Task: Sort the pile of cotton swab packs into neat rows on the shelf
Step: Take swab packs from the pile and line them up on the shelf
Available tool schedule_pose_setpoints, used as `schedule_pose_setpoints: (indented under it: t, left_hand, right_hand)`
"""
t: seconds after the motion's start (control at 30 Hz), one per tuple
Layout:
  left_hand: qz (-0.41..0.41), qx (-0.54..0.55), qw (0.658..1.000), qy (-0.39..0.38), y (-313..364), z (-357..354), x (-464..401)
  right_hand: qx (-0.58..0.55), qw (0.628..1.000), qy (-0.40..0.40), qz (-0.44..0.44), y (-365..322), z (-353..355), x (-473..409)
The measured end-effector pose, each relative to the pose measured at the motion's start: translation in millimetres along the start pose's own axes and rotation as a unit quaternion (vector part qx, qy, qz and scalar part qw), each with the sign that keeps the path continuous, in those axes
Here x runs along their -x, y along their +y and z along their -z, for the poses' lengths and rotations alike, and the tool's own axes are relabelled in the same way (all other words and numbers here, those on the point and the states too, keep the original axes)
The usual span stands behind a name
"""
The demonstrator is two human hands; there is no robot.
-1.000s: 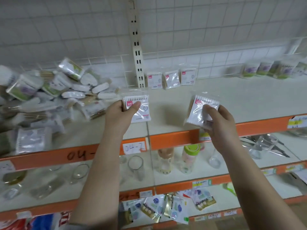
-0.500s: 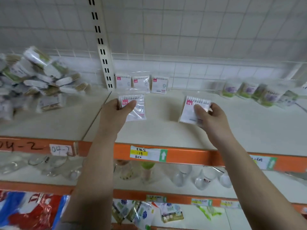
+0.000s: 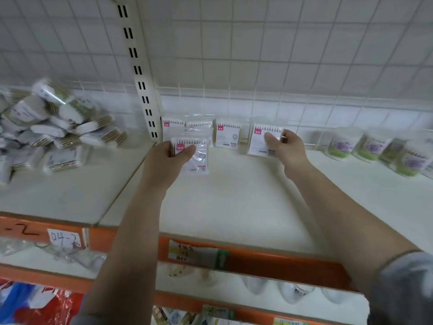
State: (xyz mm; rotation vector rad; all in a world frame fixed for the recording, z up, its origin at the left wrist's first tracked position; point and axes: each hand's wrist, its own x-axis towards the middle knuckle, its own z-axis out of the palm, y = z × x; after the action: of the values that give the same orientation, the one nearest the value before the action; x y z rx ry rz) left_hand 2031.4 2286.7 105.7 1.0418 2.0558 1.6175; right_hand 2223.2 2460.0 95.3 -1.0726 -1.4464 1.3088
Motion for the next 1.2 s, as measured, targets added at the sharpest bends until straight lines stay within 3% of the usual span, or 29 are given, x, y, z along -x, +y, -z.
schedule_pose_setpoints:
  t: [0.23, 0.53, 0.93, 1.03, 1.2]
  left_hand:
    - [0.023, -0.011, 0.999, 0.021, -5.3, 1.5, -11.0]
    - [0.033, -0.012, 0.999, 0.028, -14.2, 5.3, -15.0]
    - [0.005, 0.009, 0.999, -0.050, -12.7, -13.9, -26.7]
    - [0.000, 0.018, 0.996, -0.087, -3.6, -35.4, -33.0]
    - [0.011, 0.068, 0.986, -0.151, 25.5, -85.1, -46.2]
  right_hand:
    - [0.028, 0.999, 0.020, -0.026, 16.2, -12.2, -34.9]
    - [0.105, 0.994, 0.025, 0.002, 21.2, -23.1, -44.4]
    - [0.212, 0.977, 0.020, -0.011, 21.1, -1.7, -29.9]
    - [0.321, 0.947, -0.027, -0.010, 13.8, 16.7, -14.4]
    - [0.510, 0.852, -0.119, -0.025, 3.5, 52.0, 26.4]
